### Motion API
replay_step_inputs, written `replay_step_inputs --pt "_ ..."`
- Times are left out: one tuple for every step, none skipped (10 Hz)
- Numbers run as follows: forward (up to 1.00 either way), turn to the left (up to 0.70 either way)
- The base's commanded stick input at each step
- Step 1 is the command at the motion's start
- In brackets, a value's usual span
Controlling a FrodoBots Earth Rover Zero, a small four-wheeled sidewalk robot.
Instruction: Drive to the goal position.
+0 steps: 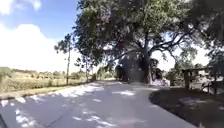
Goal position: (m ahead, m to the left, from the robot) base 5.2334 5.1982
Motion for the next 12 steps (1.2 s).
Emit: replay_step_inputs --pt "0.7 0.0" --pt "0.7 0.0" --pt "0.7 0.0" --pt "0.7 0.0" --pt "0.7 0.0" --pt "0.7 0.0" --pt "0.7 0.0" --pt "0.7 0.0" --pt "0.7 0.0" --pt "0.7 0.0" --pt "0.7 0.0" --pt "0.7 0.0"
